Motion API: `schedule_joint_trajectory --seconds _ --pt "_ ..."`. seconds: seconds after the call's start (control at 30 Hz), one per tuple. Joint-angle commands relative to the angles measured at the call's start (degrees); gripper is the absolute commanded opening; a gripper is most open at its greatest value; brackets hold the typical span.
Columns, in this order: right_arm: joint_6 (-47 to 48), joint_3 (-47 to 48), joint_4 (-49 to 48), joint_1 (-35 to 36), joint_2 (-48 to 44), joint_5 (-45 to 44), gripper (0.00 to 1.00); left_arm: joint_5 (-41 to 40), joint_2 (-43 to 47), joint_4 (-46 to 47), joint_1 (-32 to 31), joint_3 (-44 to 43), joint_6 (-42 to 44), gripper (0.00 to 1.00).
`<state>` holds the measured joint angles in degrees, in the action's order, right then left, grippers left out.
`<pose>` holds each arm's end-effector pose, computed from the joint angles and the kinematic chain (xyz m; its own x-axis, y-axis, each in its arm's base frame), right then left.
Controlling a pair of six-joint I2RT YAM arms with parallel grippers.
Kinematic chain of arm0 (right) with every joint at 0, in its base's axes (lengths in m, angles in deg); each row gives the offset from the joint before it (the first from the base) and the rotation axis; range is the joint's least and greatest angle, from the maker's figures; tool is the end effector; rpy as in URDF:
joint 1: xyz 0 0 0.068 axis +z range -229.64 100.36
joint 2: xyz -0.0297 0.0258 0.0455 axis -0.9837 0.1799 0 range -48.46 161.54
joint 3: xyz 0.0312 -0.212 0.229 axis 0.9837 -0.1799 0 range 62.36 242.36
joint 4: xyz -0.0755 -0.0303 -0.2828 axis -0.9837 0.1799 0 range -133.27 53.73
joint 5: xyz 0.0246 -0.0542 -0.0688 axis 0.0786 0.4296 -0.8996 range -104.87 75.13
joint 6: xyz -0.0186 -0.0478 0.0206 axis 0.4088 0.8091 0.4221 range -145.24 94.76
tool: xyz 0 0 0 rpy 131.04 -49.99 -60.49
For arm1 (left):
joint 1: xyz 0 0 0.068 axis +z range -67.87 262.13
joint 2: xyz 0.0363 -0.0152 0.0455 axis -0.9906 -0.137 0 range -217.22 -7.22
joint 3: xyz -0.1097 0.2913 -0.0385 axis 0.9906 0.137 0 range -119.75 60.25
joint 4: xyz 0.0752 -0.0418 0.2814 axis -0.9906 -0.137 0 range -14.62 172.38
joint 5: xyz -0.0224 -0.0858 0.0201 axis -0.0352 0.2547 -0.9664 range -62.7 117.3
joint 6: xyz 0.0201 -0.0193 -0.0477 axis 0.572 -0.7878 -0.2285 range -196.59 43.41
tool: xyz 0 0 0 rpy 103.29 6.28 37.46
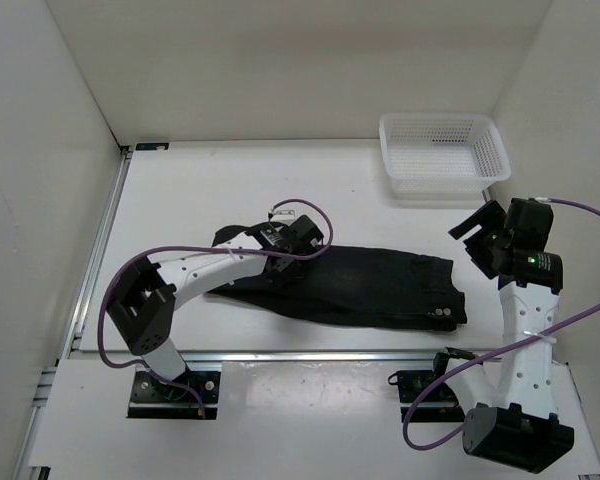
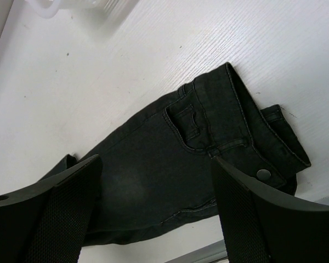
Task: Fold and stack the trousers
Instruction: Fold the trousers
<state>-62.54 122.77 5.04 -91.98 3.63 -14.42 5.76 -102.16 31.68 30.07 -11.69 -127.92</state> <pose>0.1814 -0.0394 0.3830 -0.3736 0.7020 -0.6063 0.5460 0.6948 0.4681 0.2309 -0.2738 0.2598 -0.8919 -0.0371 -0.4506 -0.0420 0.9991 0.0009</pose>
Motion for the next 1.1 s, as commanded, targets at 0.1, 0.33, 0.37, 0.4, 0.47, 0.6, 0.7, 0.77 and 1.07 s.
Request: schedule_joint_trajectory --seconds 0.1,0.33,0.37,0.4,0.47,0.6,0.7,0.77,1.07 --pt "0.82 0.07 -0.33 0.30 -0.68 0.87 0.84 -3.68 8.01 -6.33 2.74 -8.90 0.61 0.10" --pt "0.82 0.07 -0.85 0.30 -0.68 1.40 0.84 -4.74 5.47 -12.58 7.32 -18.67 0.62 0.10" --pt "0.82 0.07 -0.85 0.30 -0.68 1.92 0.84 -3.96 5.46 -12.58 7.32 -18.67 0.62 0.10" --pt "0.82 0.07 -0.85 0.30 -0.68 1.92 0.84 -3.95 4.85 -12.58 6.62 -17.63 0.62 0.10" --pt "0.82 0.07 -0.85 0.82 -0.68 1.92 0.84 -3.43 4.33 -12.06 5.56 -15.61 0.62 0.10" --pt "0.82 0.07 -0.85 0.82 -0.68 1.92 0.84 1.38 5.55 -8.03 -0.92 -5.35 0.87 0.22" --pt "0.82 0.07 -0.85 0.82 -0.07 1.40 0.84 4.66 6.08 -6.60 -4.10 -4.00 3.77 0.96" --pt "0.82 0.07 -0.85 0.82 -0.06 0.87 0.84 3.62 6.08 -8.62 -4.11 -6.35 6.32 1.00" --pt "0.82 0.07 -1.38 0.82 -0.59 0.87 0.84 -1.05 -10.16 -17.59 -2.44 -29.19 17.04 0.65"
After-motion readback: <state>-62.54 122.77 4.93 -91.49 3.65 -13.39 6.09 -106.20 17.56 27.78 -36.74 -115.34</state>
